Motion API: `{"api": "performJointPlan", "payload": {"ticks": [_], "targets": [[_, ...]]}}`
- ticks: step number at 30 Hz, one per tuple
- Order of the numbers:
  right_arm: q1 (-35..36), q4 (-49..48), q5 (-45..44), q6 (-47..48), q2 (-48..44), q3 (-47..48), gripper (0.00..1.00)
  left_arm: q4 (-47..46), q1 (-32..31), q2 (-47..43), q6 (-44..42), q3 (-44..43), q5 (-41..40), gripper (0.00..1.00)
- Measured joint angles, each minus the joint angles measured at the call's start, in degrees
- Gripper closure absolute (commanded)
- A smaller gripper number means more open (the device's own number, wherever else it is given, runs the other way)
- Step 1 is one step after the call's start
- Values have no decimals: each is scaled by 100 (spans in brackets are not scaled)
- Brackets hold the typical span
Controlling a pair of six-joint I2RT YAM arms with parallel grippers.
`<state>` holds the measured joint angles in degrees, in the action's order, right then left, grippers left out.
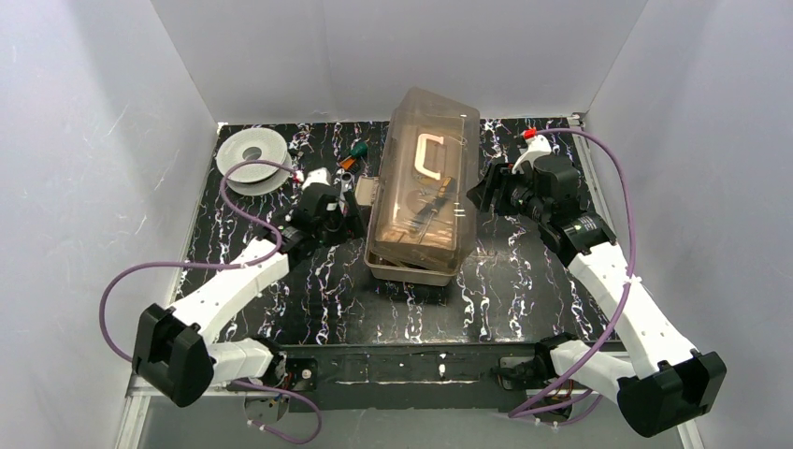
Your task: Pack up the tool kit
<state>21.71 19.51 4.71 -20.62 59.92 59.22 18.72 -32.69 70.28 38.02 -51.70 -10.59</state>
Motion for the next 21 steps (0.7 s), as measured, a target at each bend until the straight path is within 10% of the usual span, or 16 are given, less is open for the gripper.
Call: {"api": "performJointPlan", "payload": {"ticks": [21], "targets": [[0, 323, 278, -81, 11, 389, 24, -127, 636, -2577, 699, 715, -271, 2]]}}
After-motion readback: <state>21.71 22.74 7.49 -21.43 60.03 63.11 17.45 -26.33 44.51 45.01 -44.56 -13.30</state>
